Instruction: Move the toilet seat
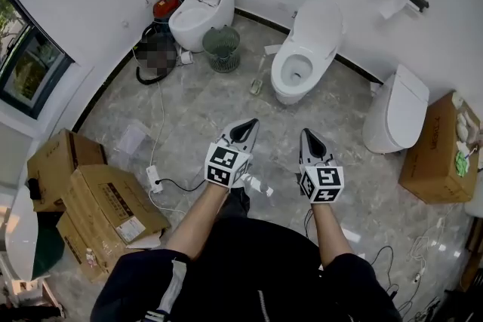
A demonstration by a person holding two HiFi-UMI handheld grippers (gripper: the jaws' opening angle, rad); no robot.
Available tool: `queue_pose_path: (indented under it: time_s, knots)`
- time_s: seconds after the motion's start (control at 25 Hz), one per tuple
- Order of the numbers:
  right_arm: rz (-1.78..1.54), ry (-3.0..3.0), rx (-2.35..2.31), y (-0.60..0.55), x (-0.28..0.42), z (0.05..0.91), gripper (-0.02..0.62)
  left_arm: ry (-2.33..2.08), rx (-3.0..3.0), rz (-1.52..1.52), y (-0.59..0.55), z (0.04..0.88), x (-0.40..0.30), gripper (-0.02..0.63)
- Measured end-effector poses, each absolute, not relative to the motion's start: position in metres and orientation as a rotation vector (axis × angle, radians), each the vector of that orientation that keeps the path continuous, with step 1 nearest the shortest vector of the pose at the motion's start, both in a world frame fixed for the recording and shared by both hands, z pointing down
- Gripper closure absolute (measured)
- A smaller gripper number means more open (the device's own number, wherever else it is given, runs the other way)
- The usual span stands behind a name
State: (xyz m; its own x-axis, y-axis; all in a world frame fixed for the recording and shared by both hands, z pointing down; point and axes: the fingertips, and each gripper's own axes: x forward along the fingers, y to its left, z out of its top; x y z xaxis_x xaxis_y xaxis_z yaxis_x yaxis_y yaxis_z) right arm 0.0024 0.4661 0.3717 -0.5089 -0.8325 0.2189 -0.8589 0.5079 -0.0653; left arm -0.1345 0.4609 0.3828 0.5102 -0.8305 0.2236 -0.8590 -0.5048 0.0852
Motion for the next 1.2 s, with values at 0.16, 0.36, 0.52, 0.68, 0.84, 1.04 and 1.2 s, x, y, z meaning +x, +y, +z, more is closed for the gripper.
queue_pose_path:
  time_s: [0.16, 0.36, 0.52, 0.68, 0.84, 1.04, 1.2]
  knots:
    - [0.280, -2.537, 1.521, 0.418, -0.020, 0.378, 0.592, -1.390, 2.597, 0.252, 0.409, 0.387, -0.156, 0.598]
    - [0.307, -2.486, 1.587, 0.375, -0.054, 0.386, 0.592, -1.316, 2.615, 0.269, 0.363, 0.394, -0.189, 0.598]
    - [0.322, -2.451, 1.620, 0.348, -0.066, 0.393, 0.592, -1.277, 2.613, 0.284, 0.331, 0.403, -0.204, 0.598]
    - [0.331, -2.423, 1.662, 0.317, -0.065, 0.397, 0.592, -1.235, 2.628, 0.286, 0.298, 0.408, -0.205, 0.598]
    - [0.355, -2.394, 1.715, 0.283, -0.060, 0.404, 0.592, -1.190, 2.650, 0.305, 0.260, 0.414, -0.200, 0.598]
    - [0.345, -2.369, 1.743, 0.229, -0.052, 0.413, 0.592, -1.154, 2.676, 0.327, 0.199, 0.415, -0.190, 0.598]
    - [0.374, -2.360, 1.772, 0.177, -0.045, 0.422, 0.592, -1.133, 2.694, 0.359, 0.147, 0.415, -0.182, 0.598]
